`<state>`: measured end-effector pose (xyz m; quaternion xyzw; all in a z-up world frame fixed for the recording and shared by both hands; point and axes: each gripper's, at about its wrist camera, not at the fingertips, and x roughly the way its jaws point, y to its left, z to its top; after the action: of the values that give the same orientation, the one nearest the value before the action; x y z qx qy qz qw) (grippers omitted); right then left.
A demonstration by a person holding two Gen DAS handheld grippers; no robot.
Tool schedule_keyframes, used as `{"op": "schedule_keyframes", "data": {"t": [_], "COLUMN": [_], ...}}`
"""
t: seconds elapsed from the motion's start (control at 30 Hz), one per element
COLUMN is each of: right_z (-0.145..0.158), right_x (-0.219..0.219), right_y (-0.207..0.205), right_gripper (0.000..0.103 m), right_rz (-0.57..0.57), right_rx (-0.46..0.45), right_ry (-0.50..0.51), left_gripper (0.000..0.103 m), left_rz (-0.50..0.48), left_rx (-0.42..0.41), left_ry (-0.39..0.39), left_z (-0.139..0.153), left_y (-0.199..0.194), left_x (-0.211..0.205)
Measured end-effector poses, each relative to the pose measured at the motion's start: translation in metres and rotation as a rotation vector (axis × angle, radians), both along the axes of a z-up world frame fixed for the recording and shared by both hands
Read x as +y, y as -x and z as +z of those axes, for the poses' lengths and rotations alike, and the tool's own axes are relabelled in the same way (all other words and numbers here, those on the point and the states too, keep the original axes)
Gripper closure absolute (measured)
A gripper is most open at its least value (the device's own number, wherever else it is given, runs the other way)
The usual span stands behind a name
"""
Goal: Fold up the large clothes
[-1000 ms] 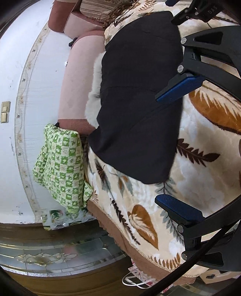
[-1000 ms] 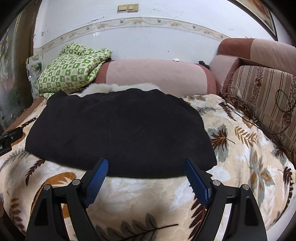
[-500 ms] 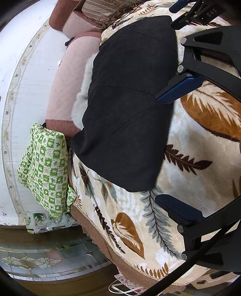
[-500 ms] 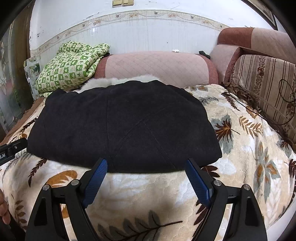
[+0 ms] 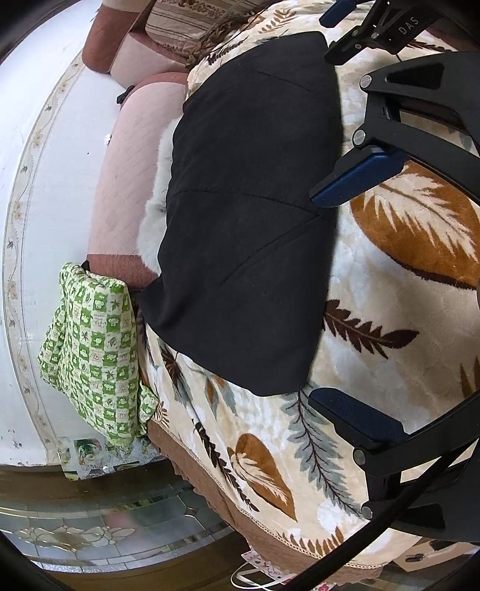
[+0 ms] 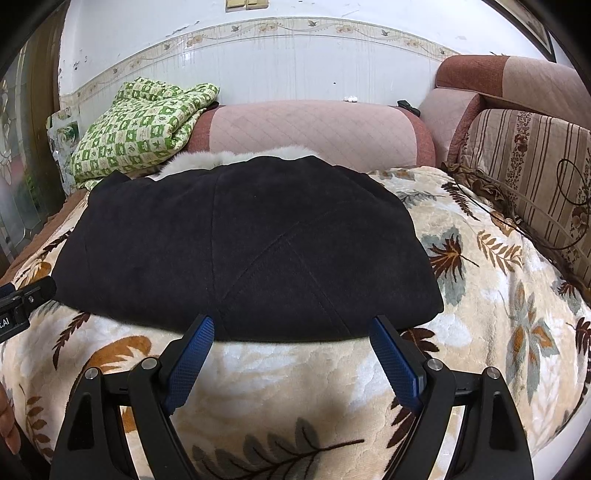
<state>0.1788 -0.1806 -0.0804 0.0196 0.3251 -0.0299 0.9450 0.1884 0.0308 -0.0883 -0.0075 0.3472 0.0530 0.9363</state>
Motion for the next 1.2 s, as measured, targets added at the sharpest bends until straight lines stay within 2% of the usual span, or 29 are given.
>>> {"op": "schedule_keyframes", "data": {"t": [1.2], "right_z": [0.0012], "right_x": [-0.0011], "right_y": [0.001], "right_gripper": [0.013], "right_rz": [-0.003], "right_rx": [-0.01], "right_ry": [0.026], "left_gripper": [0.005], "left_rz": [-0.05], "left_rx": [0.053], "left_ry": [0.007], "left_z": [-0.0098], "left_y": [-0.0017], "left_x": [-0.0074]}}
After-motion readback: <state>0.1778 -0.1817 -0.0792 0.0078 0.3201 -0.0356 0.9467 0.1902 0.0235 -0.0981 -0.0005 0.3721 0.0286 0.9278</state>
